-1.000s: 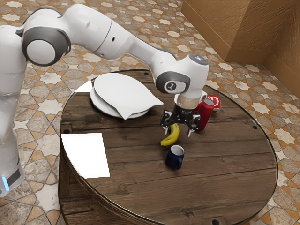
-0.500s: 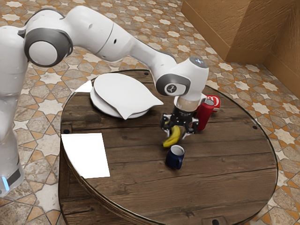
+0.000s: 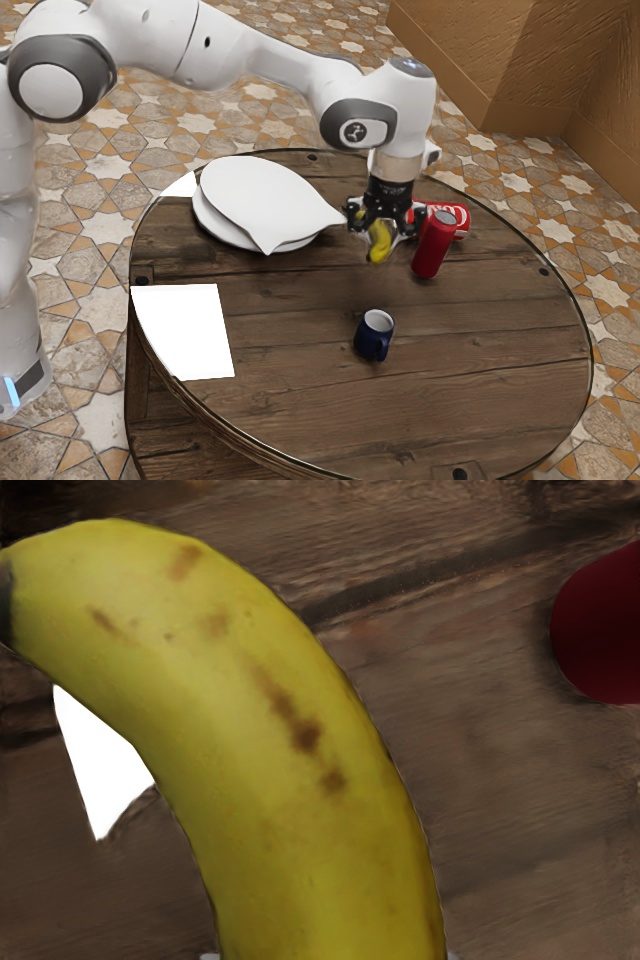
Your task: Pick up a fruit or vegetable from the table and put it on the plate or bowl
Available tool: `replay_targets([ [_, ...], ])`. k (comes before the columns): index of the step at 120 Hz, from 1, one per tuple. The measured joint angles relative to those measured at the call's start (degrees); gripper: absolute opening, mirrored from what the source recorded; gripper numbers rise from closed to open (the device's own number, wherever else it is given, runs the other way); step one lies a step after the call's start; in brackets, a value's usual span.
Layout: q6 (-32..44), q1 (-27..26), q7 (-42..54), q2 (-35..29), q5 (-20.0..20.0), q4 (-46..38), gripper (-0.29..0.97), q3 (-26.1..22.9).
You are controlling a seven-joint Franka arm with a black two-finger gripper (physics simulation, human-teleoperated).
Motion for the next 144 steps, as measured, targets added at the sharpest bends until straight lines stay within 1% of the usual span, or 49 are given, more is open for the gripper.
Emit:
replay_targets([
  [25, -2.18, 0.6, 0.92, -3.13, -0.03, -0.7, 0.18, 6.4],
  [43, -2.82, 1.5, 1.44, -8.73, -0.09, -6.93, 0.18, 10.5],
  [52, -2.97, 1.8, 1.66, -9.76, -0.09, -8.29, 0.18, 11.73],
  [71, -3.22, 0.23, 2.05, -11.24, -0.08, -9.97, 0.18, 13.66],
  [80, -3.31, 0.31, 2.2, -12.29, -0.08, -11.1, 0.18, 15.09],
  [91, -3.5, 0.61, 2.42, -12.55, -0.08, -11.55, 0.18, 16.86],
  [108, -3.67, 0.66, 2.81, -12.52, -0.07, -11.53, 0.19, 18.22],
  [111, -3.64, 0.66, 2.87, -12.48, -0.08, -11.5, 0.22, 18.3],
  [118, -3.46, 0.6, 3.05, -12.5, -0.11, -11.36, 0.37, 18.39],
  [125, -3.36, 0.56, 3.21, -12.51, -0.13, -11.27, 0.48, 18.42],
  [134, -3.54, 0.49, 3.4, -12.58, -0.09, -11.17, 0.56, 18.73],
  [144, -3.71, 0.59, 3.56, -12.58, 0.46, -10.98, 0.61, 18.9],
])
